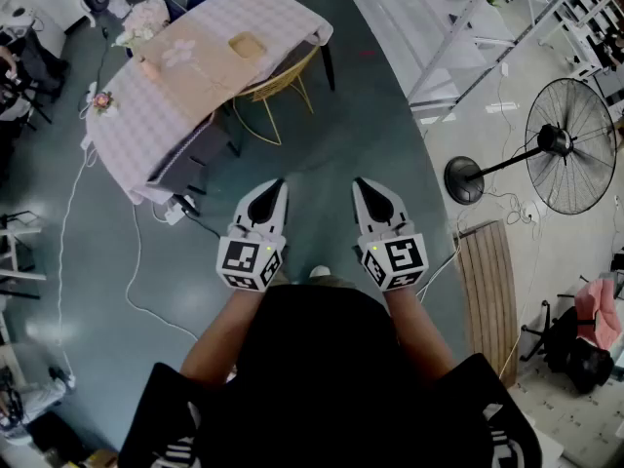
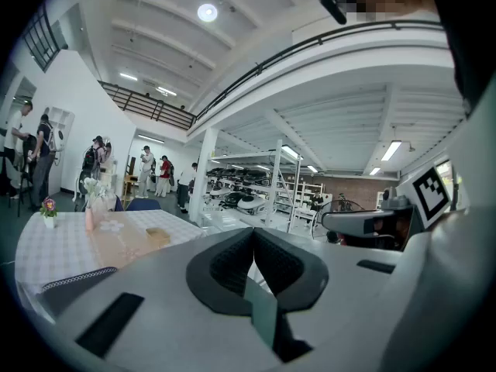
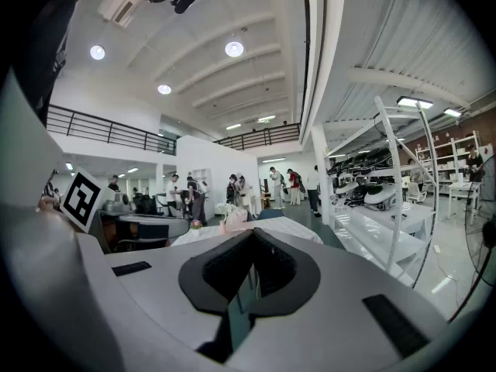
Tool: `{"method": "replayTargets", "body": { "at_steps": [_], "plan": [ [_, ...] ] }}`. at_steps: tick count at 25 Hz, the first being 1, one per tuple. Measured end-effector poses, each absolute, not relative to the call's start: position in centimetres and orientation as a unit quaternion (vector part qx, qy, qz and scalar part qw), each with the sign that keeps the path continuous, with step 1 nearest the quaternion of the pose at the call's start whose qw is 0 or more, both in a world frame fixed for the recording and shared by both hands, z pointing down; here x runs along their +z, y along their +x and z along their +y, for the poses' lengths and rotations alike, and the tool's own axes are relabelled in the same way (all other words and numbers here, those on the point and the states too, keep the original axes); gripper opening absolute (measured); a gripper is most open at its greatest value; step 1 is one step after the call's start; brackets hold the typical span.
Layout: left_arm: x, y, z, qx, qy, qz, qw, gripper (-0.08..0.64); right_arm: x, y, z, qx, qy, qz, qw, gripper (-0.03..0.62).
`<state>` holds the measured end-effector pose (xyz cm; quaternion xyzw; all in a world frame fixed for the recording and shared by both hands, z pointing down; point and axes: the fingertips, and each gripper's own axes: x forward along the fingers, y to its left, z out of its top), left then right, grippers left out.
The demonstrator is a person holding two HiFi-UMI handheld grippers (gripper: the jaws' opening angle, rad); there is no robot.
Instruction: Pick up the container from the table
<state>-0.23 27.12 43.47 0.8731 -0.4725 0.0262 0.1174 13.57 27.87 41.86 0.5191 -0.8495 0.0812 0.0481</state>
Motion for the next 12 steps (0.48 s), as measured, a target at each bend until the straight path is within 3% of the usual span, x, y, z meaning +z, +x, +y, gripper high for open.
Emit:
{"method": "replayTargets", "body": {
  "at_steps": [12],
  "plan": [
    [42.4, -0.3, 27.7, 0.017, 0.870, -0.482, 0.104, 0.006, 40.7, 13.1, 28.1, 0.109, 0.496, -0.861, 0.027, 0.000]
  ]
}}
